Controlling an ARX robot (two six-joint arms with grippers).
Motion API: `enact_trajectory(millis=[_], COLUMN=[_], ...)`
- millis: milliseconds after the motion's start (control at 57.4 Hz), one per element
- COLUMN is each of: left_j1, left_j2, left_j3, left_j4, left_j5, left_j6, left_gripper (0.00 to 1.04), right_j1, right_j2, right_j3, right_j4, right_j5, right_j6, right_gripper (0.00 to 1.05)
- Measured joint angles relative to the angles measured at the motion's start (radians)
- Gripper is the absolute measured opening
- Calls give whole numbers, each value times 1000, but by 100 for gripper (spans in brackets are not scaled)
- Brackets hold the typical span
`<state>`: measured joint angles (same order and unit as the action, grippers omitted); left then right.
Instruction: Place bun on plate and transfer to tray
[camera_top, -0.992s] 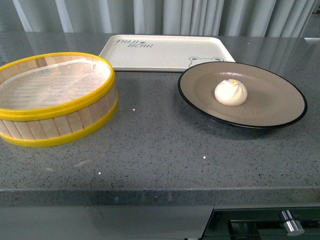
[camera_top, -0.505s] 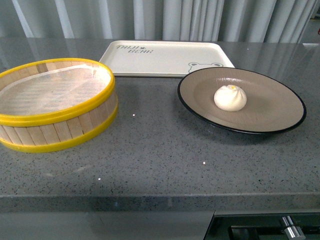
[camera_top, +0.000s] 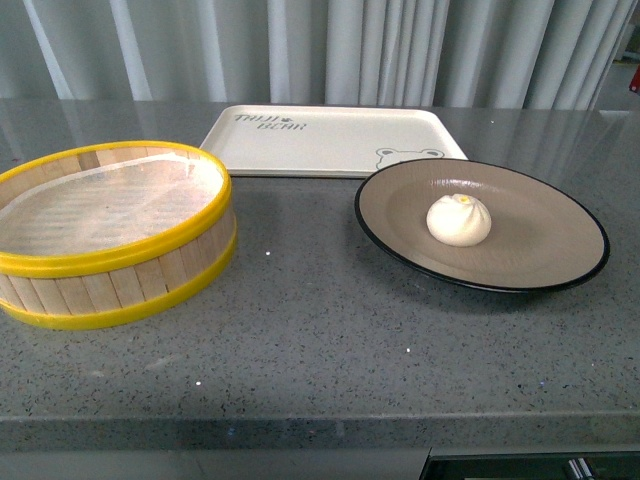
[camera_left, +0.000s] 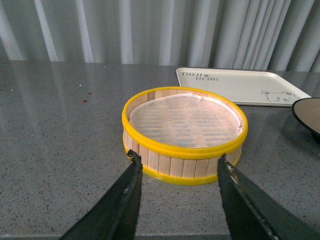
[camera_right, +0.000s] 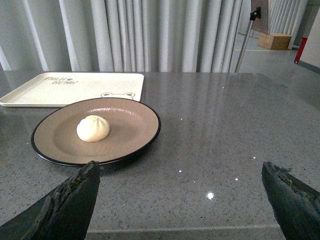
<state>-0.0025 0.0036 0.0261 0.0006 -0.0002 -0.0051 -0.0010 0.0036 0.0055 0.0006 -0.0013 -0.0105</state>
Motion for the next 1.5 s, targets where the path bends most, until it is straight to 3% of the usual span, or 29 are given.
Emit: enact_trajectory(millis=[313, 714, 749, 818, 853, 975, 1062, 1219, 1375, 1497], left_j1=[0, 0, 0, 0, 0, 0, 0, 0, 0, 0], left_j2=[0, 0, 0, 0, 0, 0, 0, 0, 0, 0], left_j3=[0, 0, 0, 0, 0, 0, 0, 0, 0, 0], left_j4=[0, 0, 0, 0, 0, 0, 0, 0, 0, 0], left_j5=[0, 0, 0, -3, 0, 0, -1, 0, 0, 0], left_j6=[1, 1, 1, 1, 1, 1, 1, 1, 1, 1], left_gripper=[100, 98, 98, 98, 98, 98, 98, 98, 98, 98], right_j1=[0, 0, 16, 32, 24, 5, -2, 62, 108, 122], right_j2=[0, 0, 21, 206, 330, 582, 751, 968, 1137, 1219], right_j3=[0, 0, 13, 107, 151, 247, 339, 460, 526, 567], right_j4=[0, 0, -42, -165, -135, -80, -106, -100, -85, -68], right_j5=[0, 1, 44, 235, 235, 78, -19, -30, -98, -110], right_j6=[0, 1, 27, 120, 101, -140, -519, -993, -1224, -1285], right_gripper=[96, 96, 96, 96, 96, 96, 96, 96, 96, 96])
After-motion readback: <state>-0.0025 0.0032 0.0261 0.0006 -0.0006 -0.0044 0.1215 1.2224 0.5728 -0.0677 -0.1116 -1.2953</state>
